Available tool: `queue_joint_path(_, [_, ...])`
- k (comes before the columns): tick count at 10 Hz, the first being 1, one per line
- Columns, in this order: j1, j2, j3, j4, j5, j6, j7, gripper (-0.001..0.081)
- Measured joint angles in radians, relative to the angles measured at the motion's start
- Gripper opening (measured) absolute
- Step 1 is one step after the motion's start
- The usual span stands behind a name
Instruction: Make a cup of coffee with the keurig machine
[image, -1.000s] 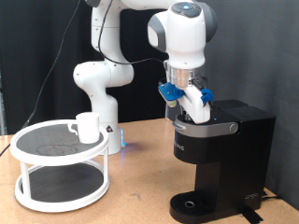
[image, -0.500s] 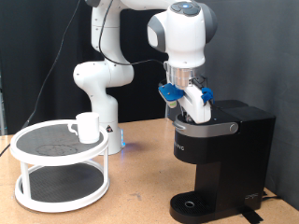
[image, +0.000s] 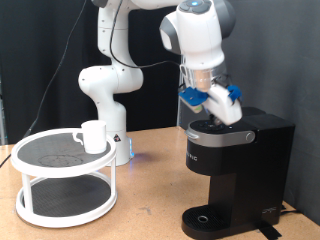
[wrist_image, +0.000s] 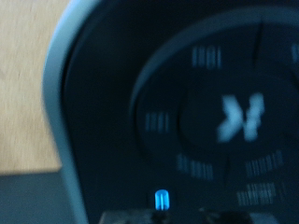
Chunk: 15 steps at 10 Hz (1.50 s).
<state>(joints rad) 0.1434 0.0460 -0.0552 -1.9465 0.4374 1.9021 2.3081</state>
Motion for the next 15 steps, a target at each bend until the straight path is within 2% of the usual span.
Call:
queue_joint_path(2, [-0.001,-0.005,0.000,0.053,0.032,-0.089,-0.034,0.0000])
queue_joint_path(4, [-0.001,-0.006,0.000,0.038,0.034,-0.066,-0.043,0.0000])
queue_joint_path(6, [0.000,-0.044,0.001,-0.013,0.068,-0.065,-0.105,0.0000])
queue_joint_path(9, [0.000,-0.153,0.001,-0.137,0.092,-0.032,-0.158,0.0000])
queue_joint_path(13, [-0.001,-0.254,-0.001,-0.235,0.070,-0.172,-0.202,0.0000])
queue_joint_path(14, [-0.001,-0.288,-0.001,-0.265,0.065,-0.181,-0.209,0.0000])
queue_joint_path(15, [-0.001,-0.285,-0.001,-0.264,0.066,-0.174,-0.209,0.0000])
